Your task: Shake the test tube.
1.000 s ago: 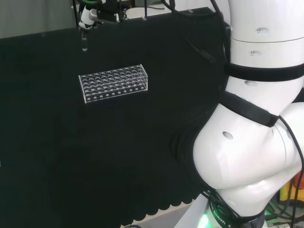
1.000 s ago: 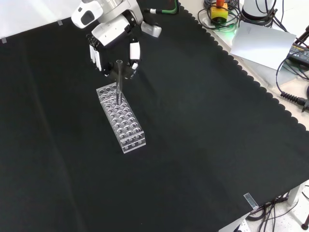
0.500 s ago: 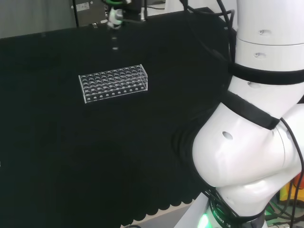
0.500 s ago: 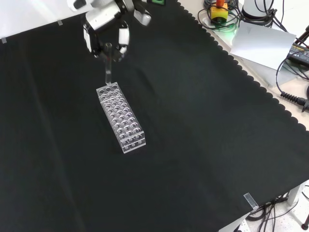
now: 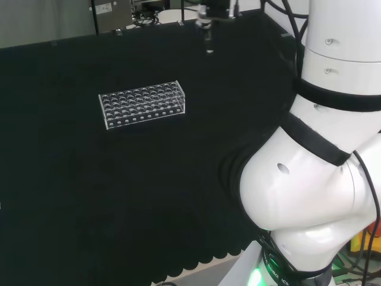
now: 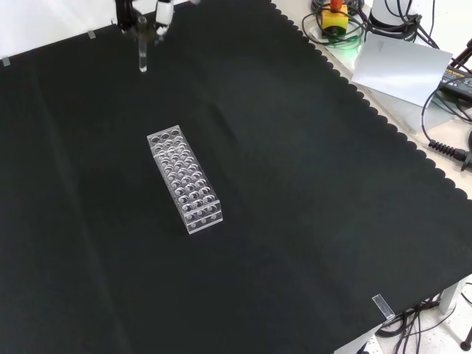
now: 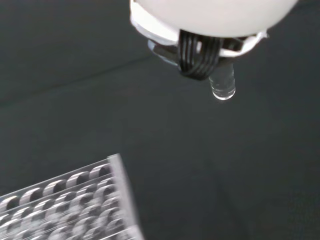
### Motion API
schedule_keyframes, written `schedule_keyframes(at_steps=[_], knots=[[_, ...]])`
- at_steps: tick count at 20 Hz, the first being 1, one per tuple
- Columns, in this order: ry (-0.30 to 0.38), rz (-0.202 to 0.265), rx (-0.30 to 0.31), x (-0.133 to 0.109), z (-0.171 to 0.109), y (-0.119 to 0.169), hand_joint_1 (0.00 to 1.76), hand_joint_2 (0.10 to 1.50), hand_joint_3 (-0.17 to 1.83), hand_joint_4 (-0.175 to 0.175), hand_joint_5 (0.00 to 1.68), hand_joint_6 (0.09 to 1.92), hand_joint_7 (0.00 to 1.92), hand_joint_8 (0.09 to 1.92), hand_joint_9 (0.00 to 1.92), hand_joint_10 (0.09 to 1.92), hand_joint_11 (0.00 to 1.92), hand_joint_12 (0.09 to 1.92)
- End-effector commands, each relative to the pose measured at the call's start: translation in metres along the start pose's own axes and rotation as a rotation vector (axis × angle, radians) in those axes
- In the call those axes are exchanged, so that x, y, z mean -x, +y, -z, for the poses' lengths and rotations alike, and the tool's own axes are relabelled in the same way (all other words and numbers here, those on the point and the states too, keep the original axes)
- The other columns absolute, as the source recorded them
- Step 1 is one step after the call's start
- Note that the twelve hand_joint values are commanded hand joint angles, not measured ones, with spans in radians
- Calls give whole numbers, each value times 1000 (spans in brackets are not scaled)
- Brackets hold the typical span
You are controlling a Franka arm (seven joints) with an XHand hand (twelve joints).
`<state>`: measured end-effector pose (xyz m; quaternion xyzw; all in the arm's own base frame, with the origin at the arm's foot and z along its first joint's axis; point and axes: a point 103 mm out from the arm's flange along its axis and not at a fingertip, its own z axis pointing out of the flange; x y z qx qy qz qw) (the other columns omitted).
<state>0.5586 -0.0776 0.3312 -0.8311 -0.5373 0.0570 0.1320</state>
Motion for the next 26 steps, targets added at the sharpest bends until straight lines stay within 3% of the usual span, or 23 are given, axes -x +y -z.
schedule_keyframes(at_steps=[1,6,13,17,22,26], knots=[[0,-28,13,18,3,0,1428,600,739,-175,1229,730,1327,841,1250,607,1002,1116],[5,61,-13,-34,-7,-6,1428,600,739,-175,1229,731,1327,842,1250,606,1001,1118],[45,264,-78,-152,-32,-33,1428,600,739,-175,1229,731,1327,842,1250,606,1001,1120],[68,361,-104,-199,-38,-53,1428,600,739,-175,1229,731,1327,842,1250,606,1000,1120],[67,422,-113,-218,-39,-65,1428,600,740,-175,1229,731,1327,843,1250,607,1000,1121],[42,394,-109,-199,-41,-59,1428,600,740,-175,1229,731,1327,843,1251,607,999,1122]])
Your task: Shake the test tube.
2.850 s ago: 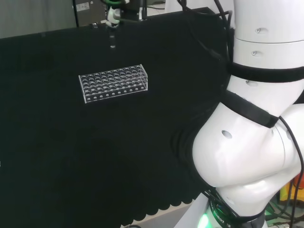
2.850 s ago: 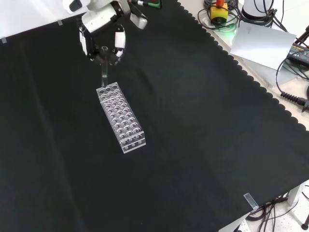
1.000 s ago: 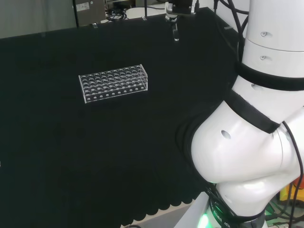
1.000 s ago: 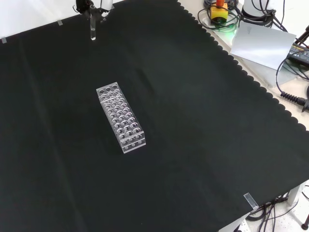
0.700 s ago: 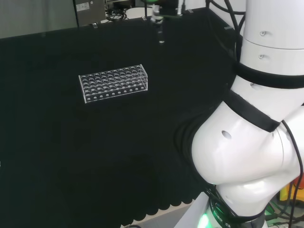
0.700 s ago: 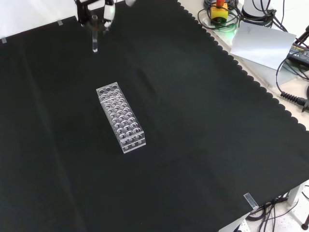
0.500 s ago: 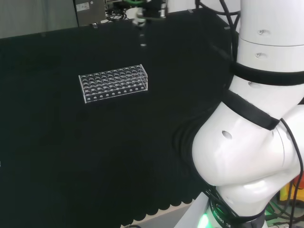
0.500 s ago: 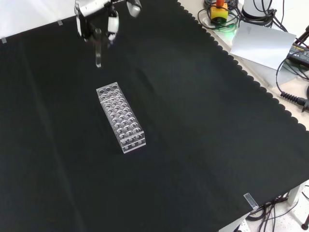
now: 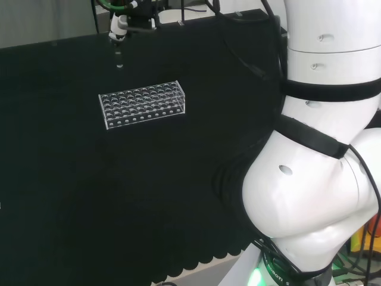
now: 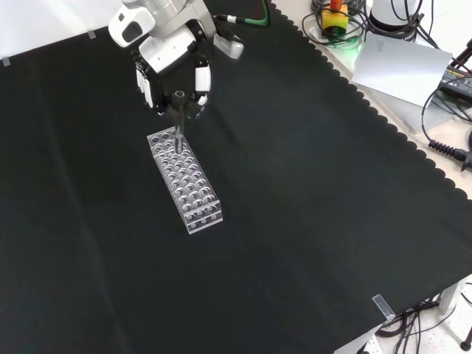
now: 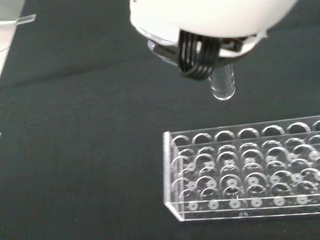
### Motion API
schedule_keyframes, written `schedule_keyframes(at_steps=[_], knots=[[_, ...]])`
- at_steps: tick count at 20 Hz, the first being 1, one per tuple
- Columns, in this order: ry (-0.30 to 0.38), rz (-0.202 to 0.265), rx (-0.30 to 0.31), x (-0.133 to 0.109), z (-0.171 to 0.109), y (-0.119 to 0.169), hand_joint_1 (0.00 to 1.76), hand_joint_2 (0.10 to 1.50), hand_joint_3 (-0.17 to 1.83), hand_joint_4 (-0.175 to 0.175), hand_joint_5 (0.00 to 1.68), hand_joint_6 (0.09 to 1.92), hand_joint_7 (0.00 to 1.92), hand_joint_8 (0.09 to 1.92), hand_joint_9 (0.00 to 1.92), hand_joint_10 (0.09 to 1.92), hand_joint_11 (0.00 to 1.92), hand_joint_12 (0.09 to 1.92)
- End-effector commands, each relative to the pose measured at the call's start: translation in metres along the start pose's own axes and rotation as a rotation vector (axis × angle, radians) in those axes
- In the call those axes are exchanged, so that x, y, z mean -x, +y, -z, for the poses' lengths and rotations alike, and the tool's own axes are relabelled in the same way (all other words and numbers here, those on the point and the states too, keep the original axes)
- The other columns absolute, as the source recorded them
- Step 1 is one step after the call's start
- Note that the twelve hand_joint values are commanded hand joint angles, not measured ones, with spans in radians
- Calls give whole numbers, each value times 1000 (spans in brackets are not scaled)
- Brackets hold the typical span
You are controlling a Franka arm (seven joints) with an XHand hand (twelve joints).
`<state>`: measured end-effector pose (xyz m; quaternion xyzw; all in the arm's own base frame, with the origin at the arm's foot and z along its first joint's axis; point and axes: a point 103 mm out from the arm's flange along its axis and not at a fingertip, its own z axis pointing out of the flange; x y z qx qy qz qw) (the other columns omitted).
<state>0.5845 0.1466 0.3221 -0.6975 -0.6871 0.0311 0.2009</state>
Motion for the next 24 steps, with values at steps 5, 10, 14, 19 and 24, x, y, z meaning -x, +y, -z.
schedule_keyframes(at_steps=[5,10,14,19,24], knots=[[-36,-137,6,79,6,-10,1428,600,740,-175,1229,731,1326,843,1251,607,999,1122],[-54,-328,21,163,16,-22,1428,600,740,-175,1229,732,1326,843,1250,607,999,1123],[-72,-447,50,215,28,-33,1428,600,740,-175,1229,732,1327,843,1250,607,999,1123],[-60,-504,86,243,45,-41,1428,600,741,-175,1229,732,1327,843,1250,608,999,1123],[-42,-468,87,228,46,-36,1428,600,741,-175,1229,732,1327,843,1250,608,998,1123]])
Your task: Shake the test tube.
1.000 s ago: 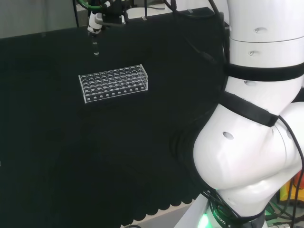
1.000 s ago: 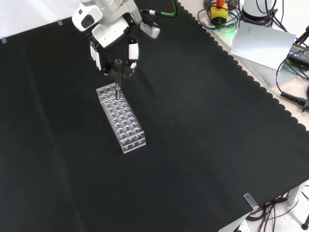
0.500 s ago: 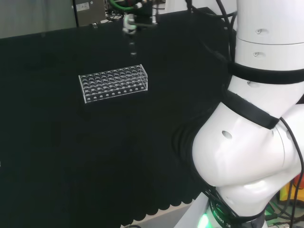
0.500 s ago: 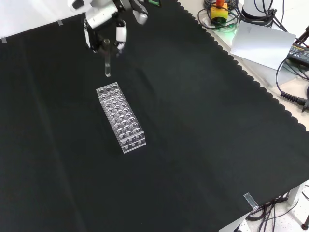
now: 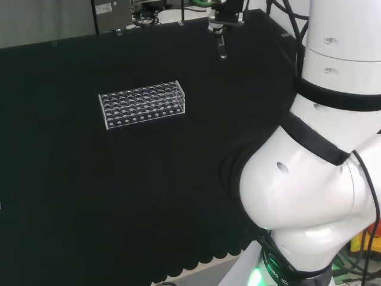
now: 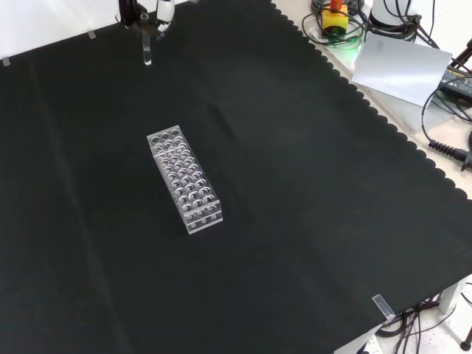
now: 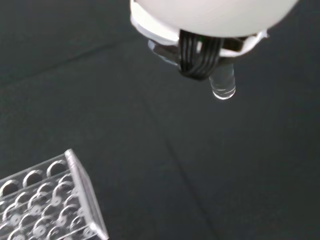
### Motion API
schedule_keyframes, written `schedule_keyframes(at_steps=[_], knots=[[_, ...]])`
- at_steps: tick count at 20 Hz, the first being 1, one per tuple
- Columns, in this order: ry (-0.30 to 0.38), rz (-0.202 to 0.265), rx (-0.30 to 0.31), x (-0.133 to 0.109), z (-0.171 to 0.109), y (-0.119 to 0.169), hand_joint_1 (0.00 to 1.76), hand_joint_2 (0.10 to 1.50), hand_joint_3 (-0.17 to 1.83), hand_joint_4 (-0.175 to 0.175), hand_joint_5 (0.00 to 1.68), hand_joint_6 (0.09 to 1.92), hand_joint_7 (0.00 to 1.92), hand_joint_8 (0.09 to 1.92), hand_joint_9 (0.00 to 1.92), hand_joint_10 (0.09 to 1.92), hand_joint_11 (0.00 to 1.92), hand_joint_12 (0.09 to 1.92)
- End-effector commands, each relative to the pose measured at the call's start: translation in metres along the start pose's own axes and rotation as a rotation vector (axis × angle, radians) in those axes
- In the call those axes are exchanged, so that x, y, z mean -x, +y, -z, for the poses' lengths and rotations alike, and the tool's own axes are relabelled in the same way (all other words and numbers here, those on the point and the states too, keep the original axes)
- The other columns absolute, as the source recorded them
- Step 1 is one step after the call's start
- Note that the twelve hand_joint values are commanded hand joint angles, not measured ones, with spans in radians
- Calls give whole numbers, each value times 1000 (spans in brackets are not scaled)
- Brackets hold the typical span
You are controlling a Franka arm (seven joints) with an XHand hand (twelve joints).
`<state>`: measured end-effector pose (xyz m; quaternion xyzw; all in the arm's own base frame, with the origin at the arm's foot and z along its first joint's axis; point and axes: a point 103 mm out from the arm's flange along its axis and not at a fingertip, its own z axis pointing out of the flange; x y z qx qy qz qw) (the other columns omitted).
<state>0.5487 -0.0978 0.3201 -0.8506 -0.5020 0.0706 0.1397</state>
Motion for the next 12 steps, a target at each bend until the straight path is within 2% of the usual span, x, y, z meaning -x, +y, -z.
schedule_keyframes(at_steps=[1,4,12], knots=[[21,43,-2,-21,1,-4,1428,600,741,-175,1229,732,1327,843,1250,608,998,1123],[35,108,-14,-55,-5,-12,1428,600,741,-175,1229,732,1327,843,1250,608,998,1123],[75,322,-68,-162,-18,-48,1428,599,742,-175,1229,733,1326,845,1250,608,998,1124]])
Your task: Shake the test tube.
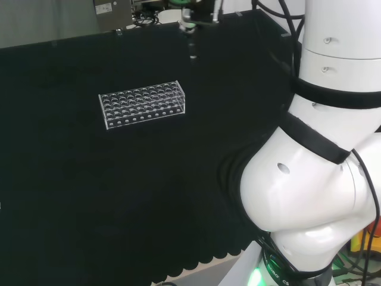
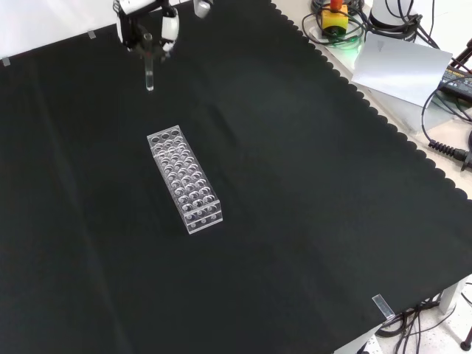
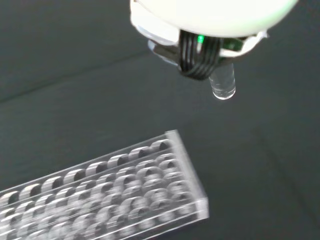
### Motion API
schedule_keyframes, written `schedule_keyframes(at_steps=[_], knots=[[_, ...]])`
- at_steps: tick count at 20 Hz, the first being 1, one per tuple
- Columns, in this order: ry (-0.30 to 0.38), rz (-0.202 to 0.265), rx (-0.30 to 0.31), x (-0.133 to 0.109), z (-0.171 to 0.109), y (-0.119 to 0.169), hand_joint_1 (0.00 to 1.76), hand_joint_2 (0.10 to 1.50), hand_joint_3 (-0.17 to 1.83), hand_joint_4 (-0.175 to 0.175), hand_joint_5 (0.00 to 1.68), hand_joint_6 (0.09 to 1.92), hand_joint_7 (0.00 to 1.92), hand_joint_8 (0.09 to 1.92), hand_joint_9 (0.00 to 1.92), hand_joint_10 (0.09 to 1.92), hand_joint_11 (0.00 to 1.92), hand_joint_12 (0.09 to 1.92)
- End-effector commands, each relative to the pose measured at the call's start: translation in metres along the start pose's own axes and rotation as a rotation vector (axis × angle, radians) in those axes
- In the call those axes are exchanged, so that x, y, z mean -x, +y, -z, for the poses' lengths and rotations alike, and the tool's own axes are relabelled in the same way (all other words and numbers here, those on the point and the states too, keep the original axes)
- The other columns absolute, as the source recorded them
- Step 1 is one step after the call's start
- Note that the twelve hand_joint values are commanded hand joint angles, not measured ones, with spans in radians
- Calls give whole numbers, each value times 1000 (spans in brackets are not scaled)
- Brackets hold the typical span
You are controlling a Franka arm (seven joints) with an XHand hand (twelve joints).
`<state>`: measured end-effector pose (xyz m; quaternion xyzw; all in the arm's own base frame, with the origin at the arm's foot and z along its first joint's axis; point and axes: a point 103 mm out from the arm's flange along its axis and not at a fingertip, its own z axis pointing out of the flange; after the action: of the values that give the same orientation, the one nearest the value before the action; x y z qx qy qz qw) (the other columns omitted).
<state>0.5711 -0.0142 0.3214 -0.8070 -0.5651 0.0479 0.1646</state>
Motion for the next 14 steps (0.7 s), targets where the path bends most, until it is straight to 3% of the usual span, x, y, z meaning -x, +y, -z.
schedule_keyframes(at_steps=[1,8,11,14], knots=[[45,185,-55,-94,-17,-19,1428,599,742,-175,1228,733,1326,845,1251,608,998,1124],[68,322,-91,-152,-23,-38,1428,599,742,-175,1228,733,1326,844,1250,609,998,1124],[78,331,-92,-155,-21,-39,1428,599,742,-175,1228,733,1326,844,1250,609,997,1124],[72,309,-86,-142,-18,-34,1428,599,742,-175,1228,733,1326,844,1250,609,997,1124]])
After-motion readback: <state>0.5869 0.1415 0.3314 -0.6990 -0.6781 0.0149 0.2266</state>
